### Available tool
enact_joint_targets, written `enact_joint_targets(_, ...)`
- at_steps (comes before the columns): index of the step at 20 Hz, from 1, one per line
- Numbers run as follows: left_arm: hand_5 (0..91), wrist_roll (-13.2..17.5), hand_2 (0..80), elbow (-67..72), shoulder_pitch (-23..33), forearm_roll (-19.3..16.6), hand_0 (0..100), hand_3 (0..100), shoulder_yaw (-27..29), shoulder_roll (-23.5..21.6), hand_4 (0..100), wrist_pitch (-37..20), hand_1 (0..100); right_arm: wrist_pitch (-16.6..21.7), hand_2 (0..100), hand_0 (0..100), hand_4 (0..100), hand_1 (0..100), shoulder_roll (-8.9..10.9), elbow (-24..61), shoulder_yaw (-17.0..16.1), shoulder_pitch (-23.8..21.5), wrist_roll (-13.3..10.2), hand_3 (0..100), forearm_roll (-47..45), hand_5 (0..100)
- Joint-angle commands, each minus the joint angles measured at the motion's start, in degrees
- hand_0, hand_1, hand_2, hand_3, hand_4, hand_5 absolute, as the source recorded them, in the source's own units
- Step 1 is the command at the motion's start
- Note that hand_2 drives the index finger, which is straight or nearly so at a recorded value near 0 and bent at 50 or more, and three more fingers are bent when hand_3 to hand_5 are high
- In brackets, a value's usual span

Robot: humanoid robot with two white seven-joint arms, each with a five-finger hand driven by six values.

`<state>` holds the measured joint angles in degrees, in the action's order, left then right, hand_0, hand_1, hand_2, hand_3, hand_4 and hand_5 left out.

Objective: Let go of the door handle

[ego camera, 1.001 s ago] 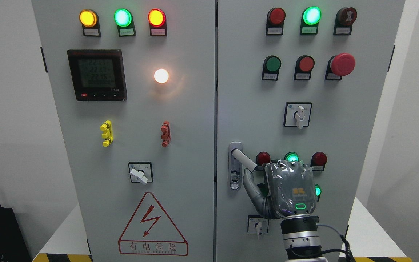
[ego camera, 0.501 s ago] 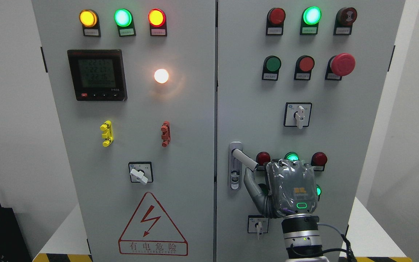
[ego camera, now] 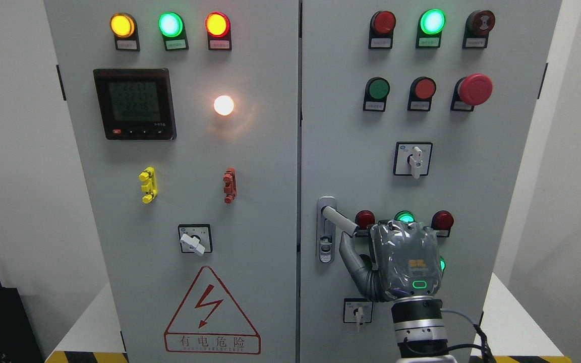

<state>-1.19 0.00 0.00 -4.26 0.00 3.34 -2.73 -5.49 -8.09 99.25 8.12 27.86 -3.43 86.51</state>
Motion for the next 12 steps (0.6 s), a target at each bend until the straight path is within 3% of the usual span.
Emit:
enact_joint_targets(1,0.0,0.0,0.0,0.5,-0.2,0.0,12,0,0.1,0.0,0,0.0,39,0.0,100,56,100,7,0.0,0.0,0.0,0.0,0.0,100,0.0,97)
enact_joint_targets(12,0.0,0.0,0.0,0.5,-0.2,0.0,12,0,0.1,0.0,0,0.0,39,-0.3,100,56,100,7,0.09,0.0,0.0,0.2,-0.1,100,0.0,97)
